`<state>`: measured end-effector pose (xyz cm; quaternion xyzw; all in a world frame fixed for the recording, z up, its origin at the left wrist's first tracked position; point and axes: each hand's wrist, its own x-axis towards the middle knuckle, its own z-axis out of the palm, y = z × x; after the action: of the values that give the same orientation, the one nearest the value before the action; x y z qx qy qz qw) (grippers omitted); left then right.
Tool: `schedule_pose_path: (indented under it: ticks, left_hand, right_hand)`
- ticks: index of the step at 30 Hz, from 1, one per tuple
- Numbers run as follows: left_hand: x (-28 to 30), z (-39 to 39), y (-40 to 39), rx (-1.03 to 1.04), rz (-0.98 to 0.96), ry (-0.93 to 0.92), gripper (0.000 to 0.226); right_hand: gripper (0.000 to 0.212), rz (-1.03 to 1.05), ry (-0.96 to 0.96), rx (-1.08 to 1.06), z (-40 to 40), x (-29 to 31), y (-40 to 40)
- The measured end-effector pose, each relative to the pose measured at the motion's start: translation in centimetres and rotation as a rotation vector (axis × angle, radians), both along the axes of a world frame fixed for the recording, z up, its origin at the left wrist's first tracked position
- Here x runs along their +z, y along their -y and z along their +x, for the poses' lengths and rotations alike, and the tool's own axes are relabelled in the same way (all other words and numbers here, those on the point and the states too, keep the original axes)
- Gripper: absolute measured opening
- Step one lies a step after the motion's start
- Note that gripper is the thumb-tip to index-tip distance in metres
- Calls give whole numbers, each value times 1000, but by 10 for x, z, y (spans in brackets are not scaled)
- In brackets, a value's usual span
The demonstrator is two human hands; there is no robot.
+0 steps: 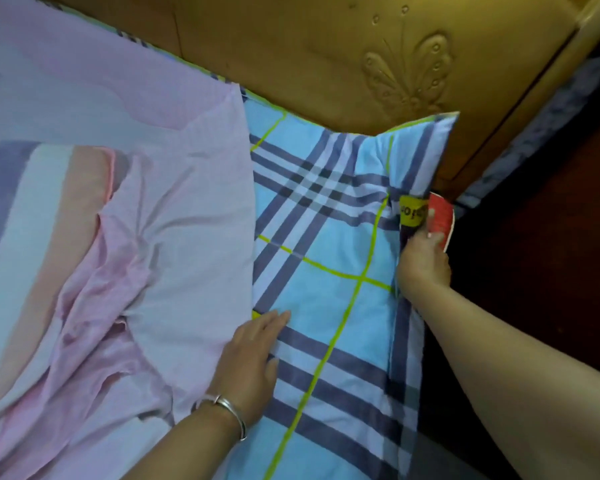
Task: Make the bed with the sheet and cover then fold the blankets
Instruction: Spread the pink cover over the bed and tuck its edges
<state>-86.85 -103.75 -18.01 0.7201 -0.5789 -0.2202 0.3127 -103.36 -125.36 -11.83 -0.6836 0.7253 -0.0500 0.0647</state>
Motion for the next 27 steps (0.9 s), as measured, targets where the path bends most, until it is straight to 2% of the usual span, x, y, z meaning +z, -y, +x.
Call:
schedule_pose_path:
  ticks: [5,6,8,9,11,13,16,17,20,22,24,26,27]
  left_hand:
    - [-5,7,6,-23,-6,177,72]
    - [-6,7,7,-26,-1,215,71]
    - [-6,7,10,-29,15,266,69]
    - [-6,6,12,-20,20,277,68]
    - [-7,4,15,18,-9,283,68]
    - [-5,6,17,65,-51,287,69]
    - [4,23,10,236,-48,425,61]
    - [7,32,6,304,-12,464,62]
    - [20,65,-18,493,234,579,75]
    - [28,90,-44,582,356,624,72]
    - [30,112,-71,579,499,651,82]
    - [42,122,-88,501,609,670,60]
    - [45,125,-89,497,651,596,50]
  right_hand:
    - [52,-5,0,-236,-18,-22,9]
    - [52,-37,-53,-214,-22,-22,10]
    - [54,-73,-232,-26,-27,-19,16]
    - [54,-2,-334,98,-29,-18,20]
    - [54,221,-359,215,-29,-20,24]
    - [51,421,-373,121,-28,-22,30]
    - [48,524,-411,-123,-17,-8,29]
    - [47,533,-450,-94,-11,-3,24]
    - [42,409,-450,227,17,0,3]
    - [40,340,-360,350,45,3,-17]
    - [36,290,-243,477,77,5,-38]
    - [34,296,-124,645,109,4,-63]
    - [34,310,-37,693,123,4,-75]
